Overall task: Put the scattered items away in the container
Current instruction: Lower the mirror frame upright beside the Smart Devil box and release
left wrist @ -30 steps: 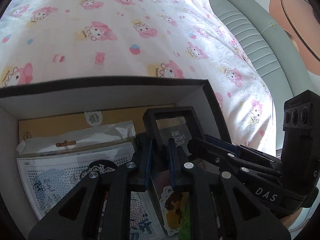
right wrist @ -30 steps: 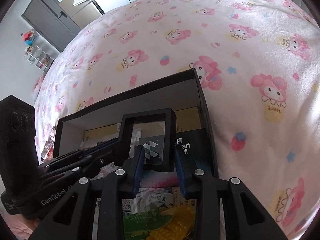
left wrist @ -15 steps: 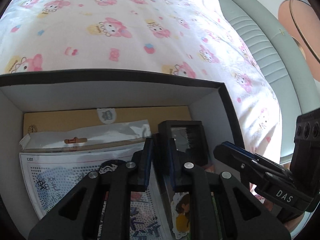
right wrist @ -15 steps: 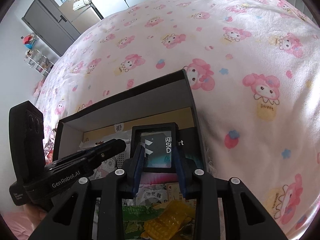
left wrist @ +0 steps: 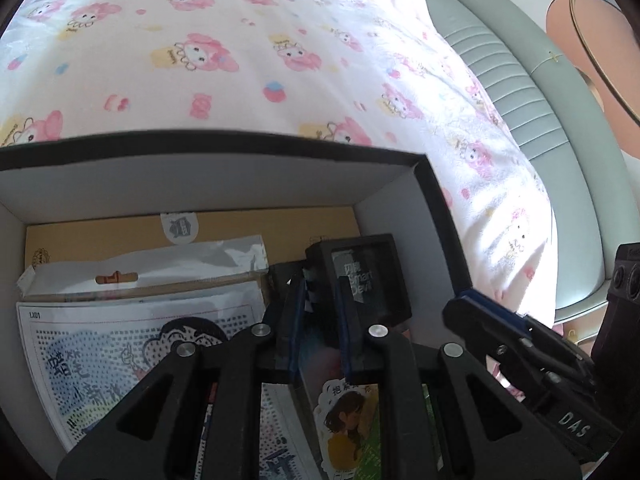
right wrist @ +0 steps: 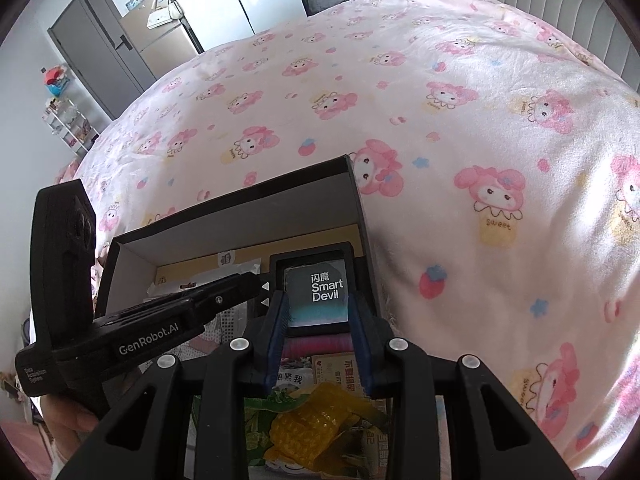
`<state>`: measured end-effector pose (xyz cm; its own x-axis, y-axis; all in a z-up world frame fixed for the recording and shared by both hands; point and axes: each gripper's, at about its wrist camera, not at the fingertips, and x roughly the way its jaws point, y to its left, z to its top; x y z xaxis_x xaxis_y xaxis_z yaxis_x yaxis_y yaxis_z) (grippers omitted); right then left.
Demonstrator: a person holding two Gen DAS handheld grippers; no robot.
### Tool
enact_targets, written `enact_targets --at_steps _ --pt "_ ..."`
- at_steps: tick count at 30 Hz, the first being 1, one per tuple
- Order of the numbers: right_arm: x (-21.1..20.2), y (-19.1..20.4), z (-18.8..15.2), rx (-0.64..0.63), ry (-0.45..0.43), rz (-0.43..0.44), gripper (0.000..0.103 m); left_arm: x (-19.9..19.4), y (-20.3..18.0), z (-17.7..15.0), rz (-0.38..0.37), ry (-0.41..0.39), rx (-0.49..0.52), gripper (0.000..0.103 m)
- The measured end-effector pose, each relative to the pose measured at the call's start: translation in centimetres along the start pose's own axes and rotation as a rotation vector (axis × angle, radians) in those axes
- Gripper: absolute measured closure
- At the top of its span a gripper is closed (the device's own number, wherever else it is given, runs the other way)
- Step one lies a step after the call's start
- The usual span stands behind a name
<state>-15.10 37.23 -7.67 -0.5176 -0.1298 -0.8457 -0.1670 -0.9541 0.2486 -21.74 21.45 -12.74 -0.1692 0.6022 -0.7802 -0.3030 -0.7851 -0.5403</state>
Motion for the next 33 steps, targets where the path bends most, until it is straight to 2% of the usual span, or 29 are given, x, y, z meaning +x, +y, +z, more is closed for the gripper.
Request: enact_targets --at_steps 6,11,13,16,22,24,28,33 --pt "0.3 -0.5 -0.1 0.022 0.0 0.036 0.075 2.2 -1.5 0.4 -0.05 0.085 0.032 0.09" --pt "0.1 -0.4 -0.4 0.018 -0.001 0.029 0.075 0.8 -1.8 -0.6 -0.065 0.055 0.051 0.09" --pt "-0.1 -0.3 -0.7 0.025 0.0 0.03 0.075 -0.4 -1.5 -1.0 -0.062 0.028 0.048 0.09" --pt "-0.9 0.6 -1.2 0.005 -0.012 0.004 0.075 -3.1 -2.0 -2.3 -0.011 -0.043 0.08 0.09" --pt "-3.6 3.0 -2.8 -0.062 -0.068 -0.06 0.075 -7.9 -4.9 -4.6 0.062 -0.197 0.152 0.091" --pt "-5.0 3.5 -3.0 -0.069 -0.09 -0.054 0.075 -9.4 -5.5 -5.3 0.071 -0.204 0.14 0.091" --pt "-7.8 5.2 -4.0 -0.121 -0.14 -0.066 0.075 -12.6 -6.6 -7.3 0.076 -0.271 0.152 0.091" --pt "-10.3 7.0 -6.0 -0.175 -0.183 -0.068 0.075 -15.5 -7.3 -10.1 0.13 -0.308 0.155 0.091"
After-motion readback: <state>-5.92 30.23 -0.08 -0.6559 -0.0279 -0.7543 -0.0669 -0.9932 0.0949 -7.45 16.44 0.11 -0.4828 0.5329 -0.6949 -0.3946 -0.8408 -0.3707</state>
